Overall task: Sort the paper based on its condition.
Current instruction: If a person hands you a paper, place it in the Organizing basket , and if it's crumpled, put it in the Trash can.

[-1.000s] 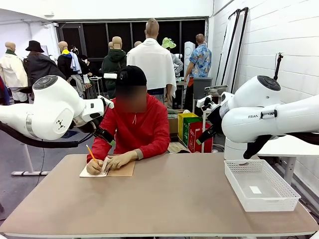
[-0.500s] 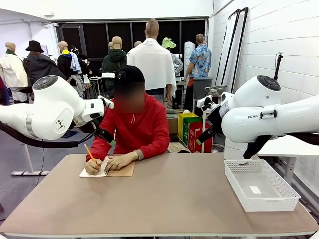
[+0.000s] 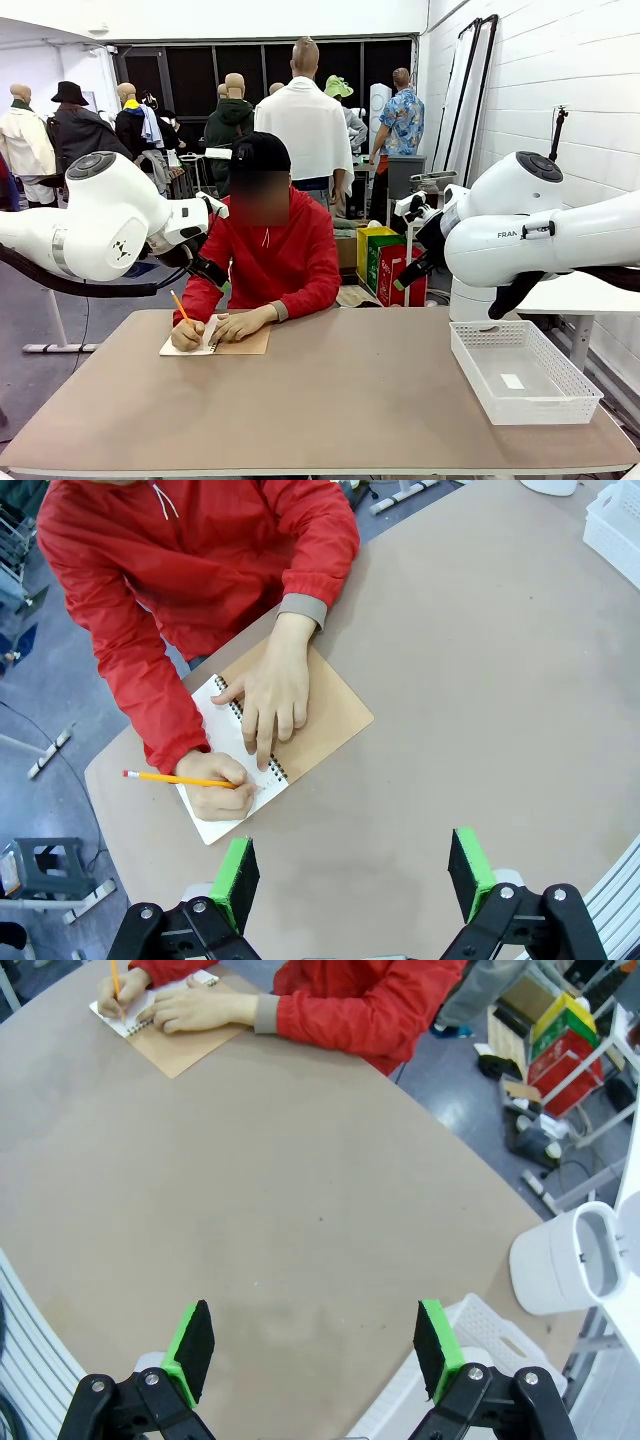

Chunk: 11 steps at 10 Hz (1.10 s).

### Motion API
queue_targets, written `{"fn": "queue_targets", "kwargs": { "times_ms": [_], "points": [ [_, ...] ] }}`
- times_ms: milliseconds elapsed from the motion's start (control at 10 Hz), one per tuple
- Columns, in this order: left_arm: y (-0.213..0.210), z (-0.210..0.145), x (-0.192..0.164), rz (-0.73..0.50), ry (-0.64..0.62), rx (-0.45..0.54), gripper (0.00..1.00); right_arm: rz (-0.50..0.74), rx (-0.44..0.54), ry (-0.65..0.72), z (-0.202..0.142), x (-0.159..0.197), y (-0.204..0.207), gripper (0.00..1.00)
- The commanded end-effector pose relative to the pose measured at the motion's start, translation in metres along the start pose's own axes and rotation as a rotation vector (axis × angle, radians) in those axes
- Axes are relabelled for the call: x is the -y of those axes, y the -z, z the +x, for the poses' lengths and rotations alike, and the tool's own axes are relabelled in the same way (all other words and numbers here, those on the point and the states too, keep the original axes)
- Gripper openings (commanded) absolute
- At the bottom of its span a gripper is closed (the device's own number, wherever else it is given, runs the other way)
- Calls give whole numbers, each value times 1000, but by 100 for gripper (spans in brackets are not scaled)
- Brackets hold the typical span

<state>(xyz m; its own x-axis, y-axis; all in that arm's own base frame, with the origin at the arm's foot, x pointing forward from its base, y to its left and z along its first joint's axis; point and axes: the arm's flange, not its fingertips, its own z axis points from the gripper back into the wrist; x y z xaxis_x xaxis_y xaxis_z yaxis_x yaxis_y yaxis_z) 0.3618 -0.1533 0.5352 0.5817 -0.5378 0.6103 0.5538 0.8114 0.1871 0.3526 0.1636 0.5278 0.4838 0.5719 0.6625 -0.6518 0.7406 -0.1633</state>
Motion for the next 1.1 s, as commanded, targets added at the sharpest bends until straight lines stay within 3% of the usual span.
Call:
{"fn": "queue_targets", "kwargs": {
  "times_ms": [0,1000],
  "points": [
    [0,0,0,-1,0,-4,100,2,-1,-3,-1,1,1,100],
    [0,0,0,-1,0,-4,100,2,-1,-3,-1,1,1,100]
  ]
}}
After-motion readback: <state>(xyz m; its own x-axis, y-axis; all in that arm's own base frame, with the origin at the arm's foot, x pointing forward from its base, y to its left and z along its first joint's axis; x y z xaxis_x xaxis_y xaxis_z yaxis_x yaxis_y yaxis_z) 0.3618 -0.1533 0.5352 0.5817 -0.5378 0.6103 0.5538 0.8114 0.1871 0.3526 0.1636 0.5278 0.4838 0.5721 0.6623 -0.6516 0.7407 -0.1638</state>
